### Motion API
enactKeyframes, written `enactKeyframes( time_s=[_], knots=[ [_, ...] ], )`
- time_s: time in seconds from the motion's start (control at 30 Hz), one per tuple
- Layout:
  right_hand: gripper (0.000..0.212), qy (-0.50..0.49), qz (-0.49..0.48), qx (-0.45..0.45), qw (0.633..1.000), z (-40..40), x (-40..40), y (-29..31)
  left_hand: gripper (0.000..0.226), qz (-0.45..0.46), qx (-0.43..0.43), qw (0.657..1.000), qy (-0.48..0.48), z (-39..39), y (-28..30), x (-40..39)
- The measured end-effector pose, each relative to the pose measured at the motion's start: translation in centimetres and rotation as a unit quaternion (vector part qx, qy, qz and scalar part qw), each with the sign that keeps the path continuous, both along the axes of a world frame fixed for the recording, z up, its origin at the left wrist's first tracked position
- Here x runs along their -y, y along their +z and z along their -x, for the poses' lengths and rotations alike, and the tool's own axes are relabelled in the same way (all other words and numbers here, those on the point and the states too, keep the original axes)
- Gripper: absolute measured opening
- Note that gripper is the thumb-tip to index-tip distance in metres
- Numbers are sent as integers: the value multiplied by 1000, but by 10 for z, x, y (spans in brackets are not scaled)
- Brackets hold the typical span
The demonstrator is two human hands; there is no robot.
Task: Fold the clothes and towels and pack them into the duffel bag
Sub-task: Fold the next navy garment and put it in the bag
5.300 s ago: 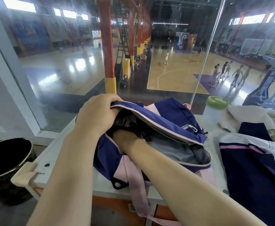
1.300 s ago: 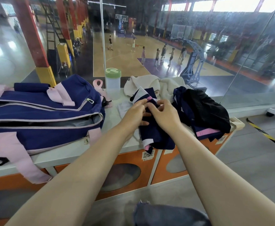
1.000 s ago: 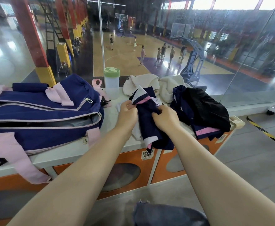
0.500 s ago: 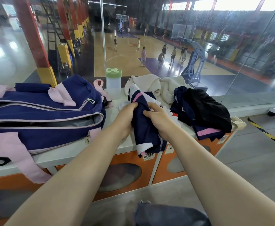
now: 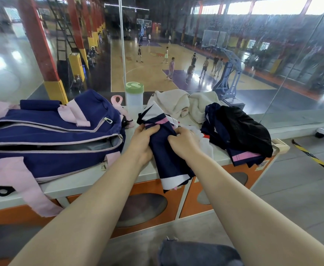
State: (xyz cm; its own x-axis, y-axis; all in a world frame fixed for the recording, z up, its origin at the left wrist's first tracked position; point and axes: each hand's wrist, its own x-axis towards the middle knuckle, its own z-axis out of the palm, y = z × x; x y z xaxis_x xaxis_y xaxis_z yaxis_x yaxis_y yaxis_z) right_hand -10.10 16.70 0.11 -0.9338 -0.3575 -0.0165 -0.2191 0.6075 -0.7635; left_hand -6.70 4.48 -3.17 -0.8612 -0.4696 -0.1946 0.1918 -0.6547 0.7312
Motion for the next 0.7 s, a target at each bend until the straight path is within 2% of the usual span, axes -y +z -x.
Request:
enactKeyframes(
  time_s=[0.03,0.13,0.23,0.3,0.33,0.43,0.57,0.7],
  knots=[
    [22,-16,-15,8,1000,1,-1,-1,45,7,7,1000,4,0,0,0],
    [61,-25,-14,60,998,3,-2,0,40,23,27,999,6,0,-1,-1],
    [96,-24,-9,67,997,1,-1,4,40,22,28,999,-4,-3,2,-2],
    [110,-16,-14,73,997,1,-1,6,42,16,20,1000,-9,-4,4,-2],
    [108,-9,-10,84,996,2,-2,5,43,15,20,1000,-10,-4,5,-2],
    [80,21,30,125,991,5,-5,6,53,-4,19,1000,-14,-5,5,-2],
    [60,55,100,138,984,3,-5,9,64,-45,-1,999,-15,-13,10,0],
    [53,62,162,81,981,-4,4,12,43,-25,-22,999,6,-15,22,2]
  ],
)
